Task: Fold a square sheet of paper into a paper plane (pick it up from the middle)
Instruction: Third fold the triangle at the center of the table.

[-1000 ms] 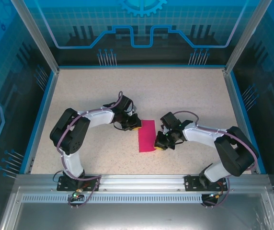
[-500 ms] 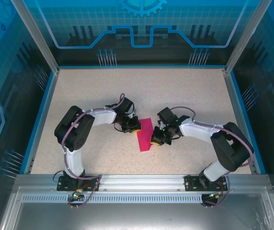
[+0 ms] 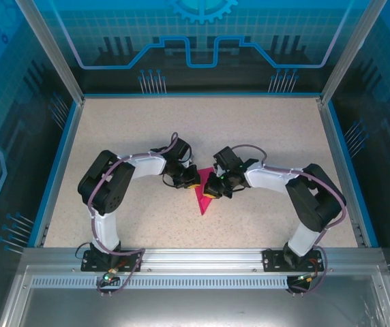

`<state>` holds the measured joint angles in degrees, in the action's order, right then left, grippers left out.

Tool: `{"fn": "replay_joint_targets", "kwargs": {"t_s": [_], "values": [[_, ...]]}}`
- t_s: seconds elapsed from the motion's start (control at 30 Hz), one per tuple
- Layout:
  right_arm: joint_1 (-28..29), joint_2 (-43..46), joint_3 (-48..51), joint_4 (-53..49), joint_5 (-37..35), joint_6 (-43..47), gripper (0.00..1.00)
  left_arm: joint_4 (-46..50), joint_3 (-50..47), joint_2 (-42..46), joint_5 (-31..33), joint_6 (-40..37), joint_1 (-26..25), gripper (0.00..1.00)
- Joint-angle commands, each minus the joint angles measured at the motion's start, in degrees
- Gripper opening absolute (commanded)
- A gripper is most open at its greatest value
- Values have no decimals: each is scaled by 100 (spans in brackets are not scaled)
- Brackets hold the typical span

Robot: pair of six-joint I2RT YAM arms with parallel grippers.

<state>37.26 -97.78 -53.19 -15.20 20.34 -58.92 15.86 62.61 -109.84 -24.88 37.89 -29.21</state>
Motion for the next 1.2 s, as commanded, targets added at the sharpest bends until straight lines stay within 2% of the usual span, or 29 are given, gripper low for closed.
{"fn": "replay_joint_targets", "kwargs": {"t_s": [0.0,1.17], "values": [[97,-161,-150,184,-106,-78,3,305,213,34,61,-200,-43,12],[123,-512,-7,448,-215,-287,4,295,129,-152,79,-159,-45,12]]}}
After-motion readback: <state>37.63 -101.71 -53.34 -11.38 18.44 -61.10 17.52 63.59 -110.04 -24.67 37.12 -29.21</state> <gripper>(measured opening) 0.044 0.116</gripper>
